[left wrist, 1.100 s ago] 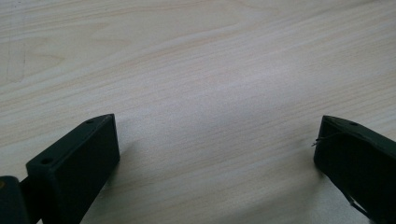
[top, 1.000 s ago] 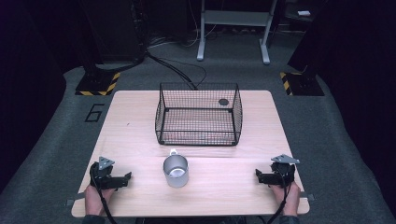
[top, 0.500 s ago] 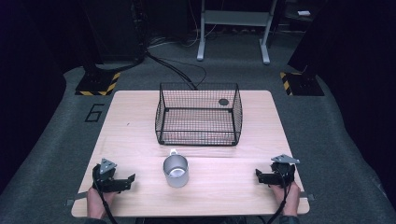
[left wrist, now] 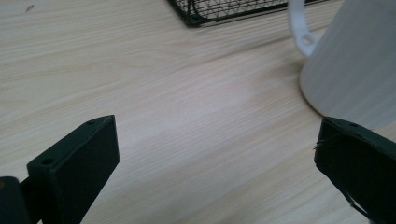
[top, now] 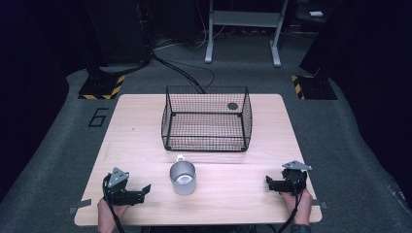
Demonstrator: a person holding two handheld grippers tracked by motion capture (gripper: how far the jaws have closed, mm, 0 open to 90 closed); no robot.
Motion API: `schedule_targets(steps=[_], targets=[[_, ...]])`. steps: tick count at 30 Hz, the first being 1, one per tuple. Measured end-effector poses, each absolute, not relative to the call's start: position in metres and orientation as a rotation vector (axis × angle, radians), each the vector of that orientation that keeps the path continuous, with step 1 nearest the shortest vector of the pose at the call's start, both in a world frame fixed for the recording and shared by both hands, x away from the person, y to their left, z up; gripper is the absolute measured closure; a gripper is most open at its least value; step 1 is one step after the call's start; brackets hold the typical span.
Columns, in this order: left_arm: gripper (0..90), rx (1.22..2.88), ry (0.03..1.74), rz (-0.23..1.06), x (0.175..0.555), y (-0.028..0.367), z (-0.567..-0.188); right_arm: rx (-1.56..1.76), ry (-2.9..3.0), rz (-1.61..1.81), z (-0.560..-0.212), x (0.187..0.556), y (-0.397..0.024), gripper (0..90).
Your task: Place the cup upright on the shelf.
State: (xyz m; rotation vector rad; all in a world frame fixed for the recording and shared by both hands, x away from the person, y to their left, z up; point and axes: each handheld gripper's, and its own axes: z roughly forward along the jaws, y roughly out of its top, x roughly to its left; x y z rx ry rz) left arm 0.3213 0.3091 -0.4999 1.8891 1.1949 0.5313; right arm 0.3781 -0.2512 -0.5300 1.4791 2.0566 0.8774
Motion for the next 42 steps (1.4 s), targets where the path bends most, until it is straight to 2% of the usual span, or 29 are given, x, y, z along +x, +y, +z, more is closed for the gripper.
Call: schedule_targets(steps=[17,34,42], targets=[[0.0,1.933,1.025,0.471,0.309,0.268,-0.481,1.479,2.057,0.877,-0.530,0.378,-0.251,0.3],[0.0,1.955,0.895,0.396,0.320,0.226,-0.469,1.478,2.056,0.878,-0.530,0.378,-0.251,0.3],[0.0,1.978,0.873,0.418,0.330,0.211,-0.464,1.478,2.055,0.877,-0.530,0.378,-0.251,0.5]])
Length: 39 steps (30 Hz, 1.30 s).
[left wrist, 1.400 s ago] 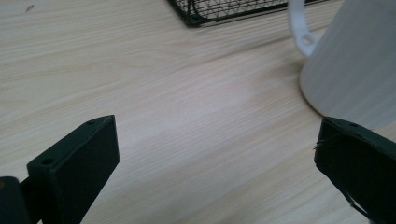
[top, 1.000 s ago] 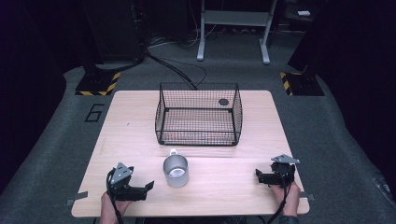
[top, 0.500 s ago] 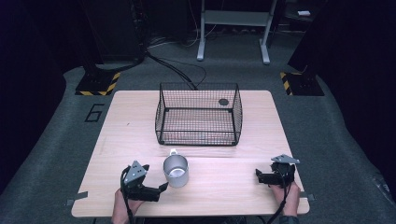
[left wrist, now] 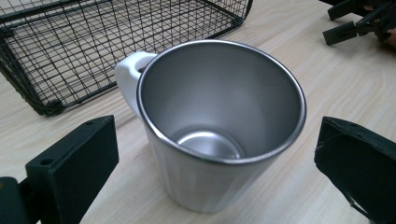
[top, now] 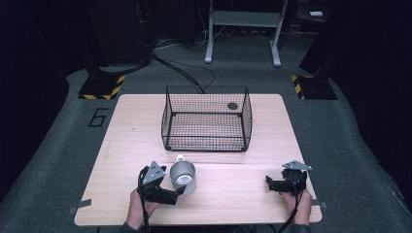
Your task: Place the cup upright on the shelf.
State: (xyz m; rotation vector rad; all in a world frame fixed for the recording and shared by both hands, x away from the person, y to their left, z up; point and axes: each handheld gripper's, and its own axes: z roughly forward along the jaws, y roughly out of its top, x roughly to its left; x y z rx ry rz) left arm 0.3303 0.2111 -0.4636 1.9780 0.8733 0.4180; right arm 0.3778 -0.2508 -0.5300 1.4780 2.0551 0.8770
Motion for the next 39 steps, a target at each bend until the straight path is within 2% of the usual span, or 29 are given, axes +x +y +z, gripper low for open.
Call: schedule_targets(steps=[21,24,39], targets=[[0.2,2.007,0.870,0.487,0.342,0.185,-0.474,1.482,2.053,0.877,-0.530,0.378,-0.250,0.5],[4.9,1.995,0.870,0.523,0.341,0.184,-0.475,1.481,2.053,0.877,-0.530,0.377,-0.250,0.5],[6.8,1.990,0.853,0.505,0.342,0.186,-0.477,1.481,2.053,0.878,-0.530,0.378,-0.250,0.5]])
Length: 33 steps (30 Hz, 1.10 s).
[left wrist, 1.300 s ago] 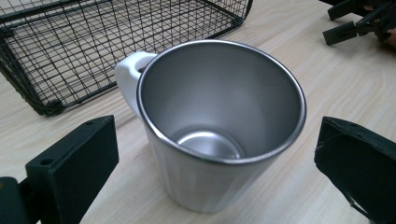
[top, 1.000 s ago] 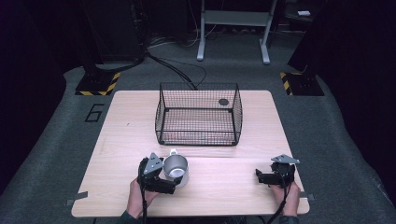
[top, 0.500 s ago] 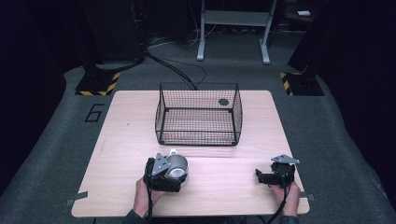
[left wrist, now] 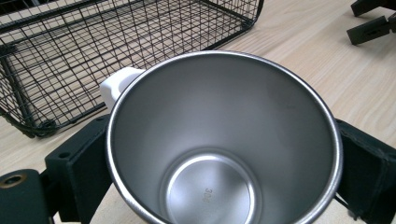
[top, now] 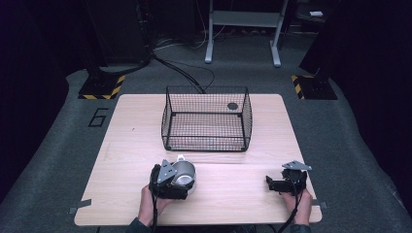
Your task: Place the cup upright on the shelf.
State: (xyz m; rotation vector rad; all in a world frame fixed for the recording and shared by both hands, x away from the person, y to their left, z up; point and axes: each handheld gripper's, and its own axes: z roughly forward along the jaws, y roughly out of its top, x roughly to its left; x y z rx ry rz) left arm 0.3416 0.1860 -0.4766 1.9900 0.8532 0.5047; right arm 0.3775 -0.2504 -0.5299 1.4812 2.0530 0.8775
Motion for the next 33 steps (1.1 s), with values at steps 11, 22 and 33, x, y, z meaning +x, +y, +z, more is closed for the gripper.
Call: schedule_targets(steps=[11,22,33], targets=[[6.9,1.988,0.812,0.471,0.343,0.190,-0.475,1.481,2.055,0.879,-0.530,0.378,-0.251,0.7],[6.9,1.970,0.784,0.427,0.352,0.199,-0.459,1.455,2.080,0.880,-0.530,0.379,-0.252,0.8],[6.9,1.947,0.772,0.405,0.362,0.208,-0.446,1.452,2.081,0.884,-0.530,0.384,-0.250,0.0]])
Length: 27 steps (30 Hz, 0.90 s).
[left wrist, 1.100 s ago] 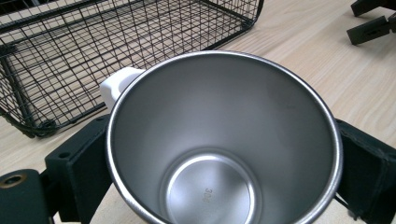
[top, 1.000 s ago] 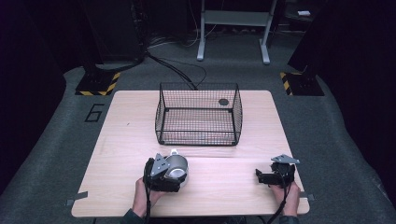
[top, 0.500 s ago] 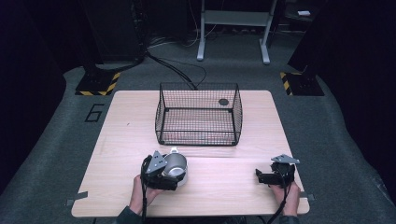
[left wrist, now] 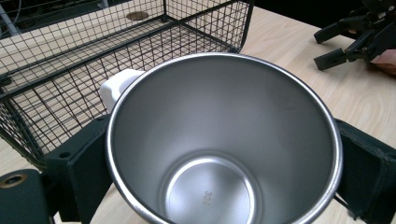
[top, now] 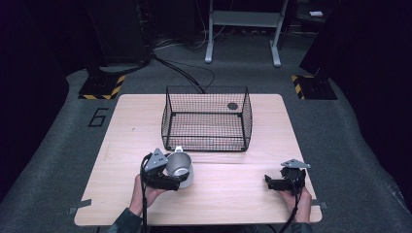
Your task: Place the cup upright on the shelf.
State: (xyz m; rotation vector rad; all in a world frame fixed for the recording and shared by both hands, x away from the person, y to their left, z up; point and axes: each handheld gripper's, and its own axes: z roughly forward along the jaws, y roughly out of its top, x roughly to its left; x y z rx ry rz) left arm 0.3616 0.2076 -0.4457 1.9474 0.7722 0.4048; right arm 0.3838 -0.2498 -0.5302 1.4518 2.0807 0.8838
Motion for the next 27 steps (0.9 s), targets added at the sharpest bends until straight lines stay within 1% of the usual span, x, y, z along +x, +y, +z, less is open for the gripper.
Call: schedule_targets(steps=[9,20,27], targets=[[6.9,1.944,0.748,0.352,0.368,0.211,-0.436,1.453,2.083,0.881,-0.530,0.384,-0.250,0.0],[6.9,1.940,0.714,0.337,0.372,0.208,-0.422,1.452,2.086,0.882,-0.530,0.384,-0.250,0.0],[6.9,1.930,0.684,0.319,0.381,0.209,-0.406,1.452,2.086,0.882,-0.530,0.384,-0.250,0.0]])
